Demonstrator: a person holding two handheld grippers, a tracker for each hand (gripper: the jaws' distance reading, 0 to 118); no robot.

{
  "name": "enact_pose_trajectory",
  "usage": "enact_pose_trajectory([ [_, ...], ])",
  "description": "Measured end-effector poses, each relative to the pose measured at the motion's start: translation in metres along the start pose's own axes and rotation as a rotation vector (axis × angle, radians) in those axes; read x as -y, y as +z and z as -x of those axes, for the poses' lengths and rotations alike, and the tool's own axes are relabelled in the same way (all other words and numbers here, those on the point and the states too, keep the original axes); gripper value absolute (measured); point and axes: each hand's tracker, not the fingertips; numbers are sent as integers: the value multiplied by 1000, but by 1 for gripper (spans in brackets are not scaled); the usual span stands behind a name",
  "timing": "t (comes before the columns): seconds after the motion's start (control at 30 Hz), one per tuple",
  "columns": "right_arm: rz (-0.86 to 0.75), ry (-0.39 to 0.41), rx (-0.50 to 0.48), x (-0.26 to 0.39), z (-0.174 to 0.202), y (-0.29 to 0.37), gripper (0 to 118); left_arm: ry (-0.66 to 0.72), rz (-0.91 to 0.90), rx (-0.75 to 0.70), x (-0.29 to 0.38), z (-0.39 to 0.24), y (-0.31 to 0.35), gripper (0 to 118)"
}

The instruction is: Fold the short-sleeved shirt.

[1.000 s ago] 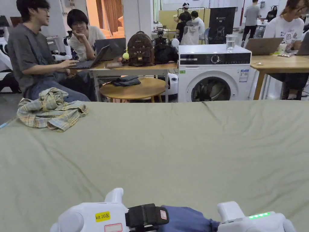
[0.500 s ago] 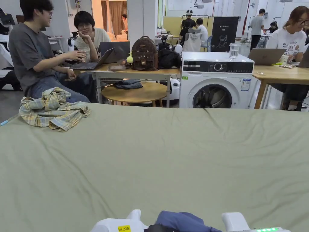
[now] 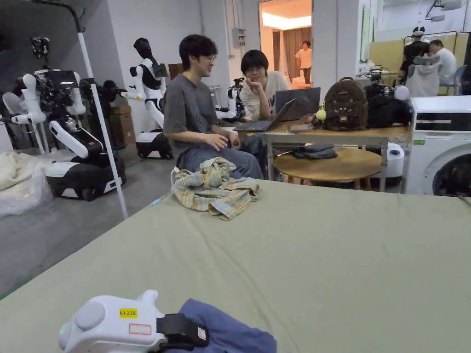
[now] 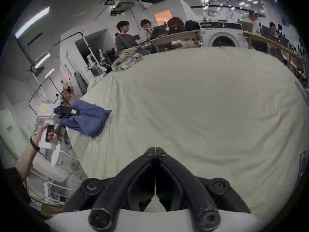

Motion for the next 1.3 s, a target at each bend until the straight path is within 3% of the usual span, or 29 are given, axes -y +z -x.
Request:
enact_pose_trajectory([
  [0.13, 43, -5, 2, -5, 2, -14, 0, 22, 5, -32, -24, 28, -1, 34],
  [0.17, 63, 10, 9, -7, 1, -16, 0, 0, 44, -73, -29, 31, -6, 39],
  [0.2, 65, 24, 17, -9, -1, -17, 0, -34, 48, -136, -33, 29, -8, 67],
  [0.3, 36, 51, 59, -16, -6, -11, 0, -110, -19, -389, -50, 21, 0, 71],
  [0.37, 15, 57, 88, -22, -12, -9, 0, -150, -77, -456, -54, 11, 13, 71],
  [0.43, -24, 77, 153, -30, -18, -11, 0, -295, -189, -562, -54, -19, 19, 71],
  [0.53, -56, 79, 180, -44, -25, -11, 0, -487, -365, -586, -39, -76, 23, 71],
  [0.63, -118, 36, 194, -59, -39, -7, 0, -570, -483, -432, -24, -132, 14, 71],
  [0.7, -167, 15, 204, -69, -41, -2, 0, -640, -533, -373, -7, -174, -3, 64],
  [0.8, -228, 50, 248, -82, -32, 0, 0, -661, -546, -214, 13, -223, -37, 27],
  [0.9, -302, 104, 273, -91, -17, 0, 0, -701, -546, -118, 47, -270, -78, 3],
  [1.03, -369, 143, 382, -90, -7, 9, 0, -767, -511, -62, 91, -320, -117, 0],
  [1.1, -384, 139, 381, -86, -9, 20, 0, -733, -496, -21, 104, -334, -128, 0],
  [1.3, -433, 139, 383, -81, -14, 36, 0, -805, -479, -12, 117, -349, -137, 0],
])
